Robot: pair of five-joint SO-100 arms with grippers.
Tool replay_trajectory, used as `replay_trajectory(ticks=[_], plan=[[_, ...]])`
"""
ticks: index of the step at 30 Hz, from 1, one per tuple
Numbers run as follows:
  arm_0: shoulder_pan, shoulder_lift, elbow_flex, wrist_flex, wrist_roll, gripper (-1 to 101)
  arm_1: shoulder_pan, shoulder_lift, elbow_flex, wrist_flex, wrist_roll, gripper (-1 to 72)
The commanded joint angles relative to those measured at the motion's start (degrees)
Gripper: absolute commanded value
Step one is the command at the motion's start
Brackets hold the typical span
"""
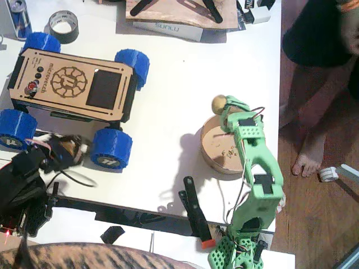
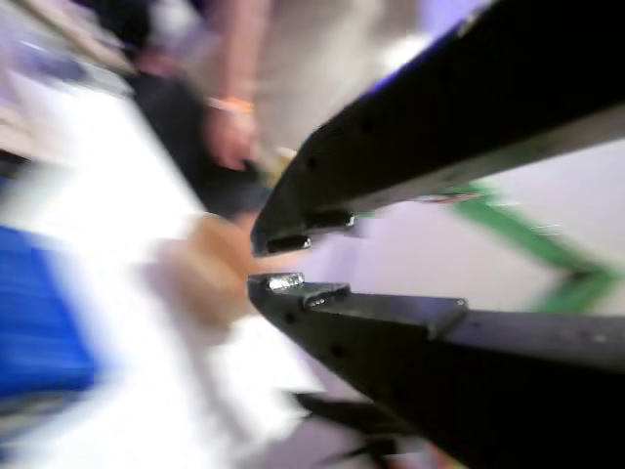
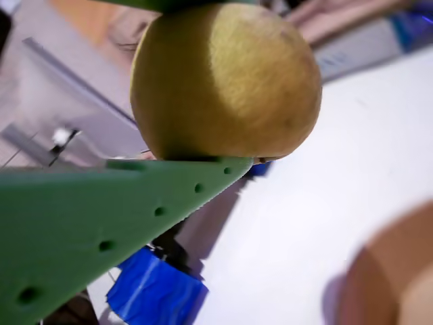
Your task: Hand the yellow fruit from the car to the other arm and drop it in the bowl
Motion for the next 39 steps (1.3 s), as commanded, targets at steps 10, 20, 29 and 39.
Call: replay_trajectory(ticks=[10, 20, 29, 39], plan=[[-31.7, -3.3, -0.5, 10.3, 19.2, 0, 4.0, -15.2, -23.1, 16.3, 4.5, -0.1], [-32.9, 13.2, 9.8, 16.9, 18.6, 0, 6.6, -26.0, -36.4, 27.7, 4.9, -0.1], [-32.9, 9.9, 10.0, 16.1, 19.1, 0, 7.7, -27.2, -36.1, 28.6, 2.7, 2.0], [-33.0, 10.3, 10.0, 16.4, 19.1, 0, 7.6, -25.9, -34.7, 29.3, -0.4, 25.7]])
